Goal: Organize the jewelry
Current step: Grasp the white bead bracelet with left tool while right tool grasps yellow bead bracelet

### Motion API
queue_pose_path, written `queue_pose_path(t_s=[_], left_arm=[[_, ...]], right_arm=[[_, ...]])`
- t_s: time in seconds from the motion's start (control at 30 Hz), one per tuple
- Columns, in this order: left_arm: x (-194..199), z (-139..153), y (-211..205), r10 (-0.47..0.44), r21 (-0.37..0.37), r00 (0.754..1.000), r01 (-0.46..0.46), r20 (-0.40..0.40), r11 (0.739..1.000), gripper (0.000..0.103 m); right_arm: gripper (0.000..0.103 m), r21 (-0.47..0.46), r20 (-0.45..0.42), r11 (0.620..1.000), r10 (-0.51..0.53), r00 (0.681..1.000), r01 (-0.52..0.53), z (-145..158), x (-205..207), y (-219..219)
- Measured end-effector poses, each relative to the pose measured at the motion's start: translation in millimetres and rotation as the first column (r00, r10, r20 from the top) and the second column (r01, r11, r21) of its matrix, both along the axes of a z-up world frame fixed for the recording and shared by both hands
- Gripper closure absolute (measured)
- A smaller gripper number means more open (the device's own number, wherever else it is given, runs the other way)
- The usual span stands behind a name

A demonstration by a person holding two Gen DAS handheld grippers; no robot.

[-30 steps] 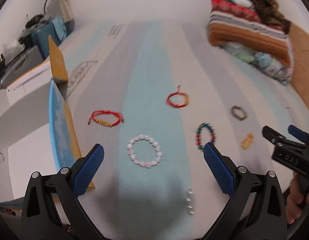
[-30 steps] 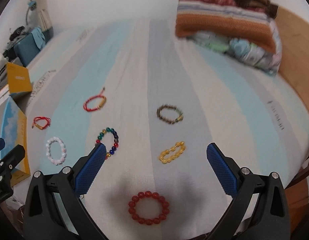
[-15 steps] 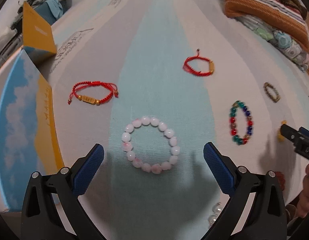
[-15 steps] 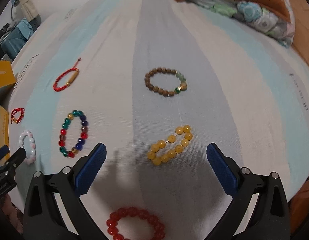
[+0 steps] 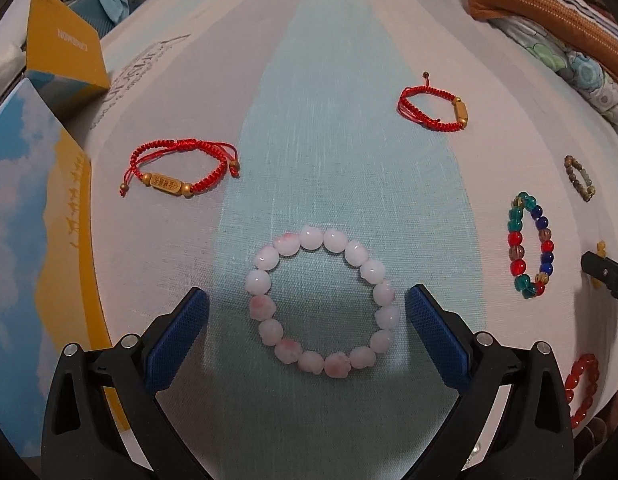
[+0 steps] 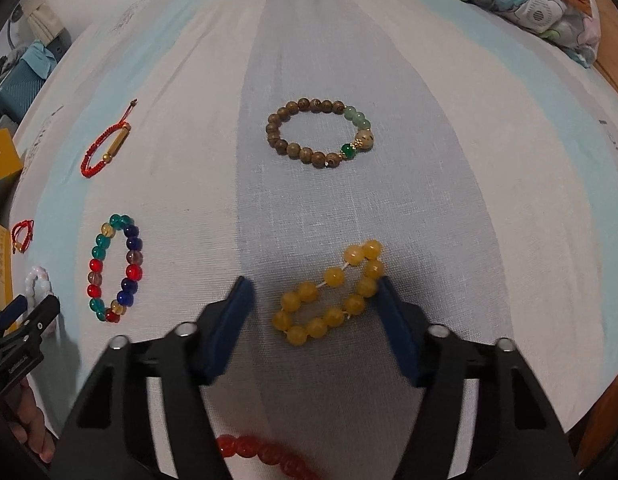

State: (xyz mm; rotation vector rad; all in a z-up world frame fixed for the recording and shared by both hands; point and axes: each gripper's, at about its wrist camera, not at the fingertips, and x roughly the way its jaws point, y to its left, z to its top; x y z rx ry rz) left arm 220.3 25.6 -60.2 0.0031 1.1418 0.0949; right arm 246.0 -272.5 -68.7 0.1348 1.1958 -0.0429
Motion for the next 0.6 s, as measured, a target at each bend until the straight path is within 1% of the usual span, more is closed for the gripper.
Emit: queue_pose_path(t_s=[0.07, 0.1, 0.13, 0.17, 0.2, 0.27, 0.3, 0.37, 0.43, 0.47, 0.53, 0.6], left_arm=[[1, -2, 1, 0.004, -0.001, 1.0, -0.004, -0.001, 1.0, 0.013], [0, -2, 1, 0.005, -0.003, 1.0, -0.005, 0.003, 1.0, 0.014], [0, -2, 1, 0.004, -0.001, 1.0, -0.004, 0.005, 1.0, 0.019], [-1, -1, 0, -0.001, 0.001, 1.0, 0.001, 0.01, 1.0, 0.026], [-3, 0, -1, -0.01, 0.001, 1.0, 0.01, 0.016, 1.0, 0.031], [-5, 1, -3, -0.022, -0.003, 0.999, 0.022, 0.024, 1.0, 0.046], [-5, 1, -3, -0.025, -0.007, 0.999, 0.025, 0.026, 1.0, 0.049], [-6, 1, 0, -0.023, -0.011, 0.999, 0.023, 0.029, 1.0, 0.064], [-7, 2, 2, -0.018, -0.01, 0.999, 0.018, 0.03, 1.0, 0.072], [-7, 3, 4, -0.013, -0.014, 0.999, 0.014, 0.031, 1.0, 0.076], [-6, 4, 7, -0.008, -0.023, 1.0, 0.008, 0.027, 1.0, 0.08], [-6, 4, 9, -0.003, -0.036, 1.0, 0.003, 0.022, 0.999, 0.082]], right_arm=[[0.059, -0.001, 0.002, 1.0, -0.005, 1.0, 0.005, 0, -1, -2], [0.061, 0.003, 0.002, 1.0, -0.012, 1.0, 0.012, 0, -2, -4], [0.067, 0.005, 0.001, 1.0, -0.02, 1.0, 0.02, 1, -3, -5], [0.073, 0.006, 0.002, 1.0, -0.023, 1.0, 0.023, -1, -6, -6], [0.075, 0.01, 0.001, 1.0, -0.029, 1.0, 0.029, -1, -7, -7], [0.083, 0.011, 0.0, 0.999, -0.033, 0.999, 0.033, -2, -6, -10], [0.084, 0.011, -0.001, 0.999, -0.033, 0.999, 0.033, -3, -7, -11], [0.084, 0.008, -0.001, 1.0, -0.03, 1.0, 0.03, -2, -7, -13], [0.085, 0.007, 0.0, 0.999, -0.031, 1.0, 0.031, -2, -5, -12], [0.085, 0.01, 0.001, 0.999, -0.033, 0.999, 0.033, -2, -5, -13], [0.085, 0.017, 0.003, 0.999, -0.039, 0.999, 0.039, -2, -5, -14], [0.086, 0.025, 0.006, 0.999, -0.044, 0.999, 0.044, -2, -4, -12]])
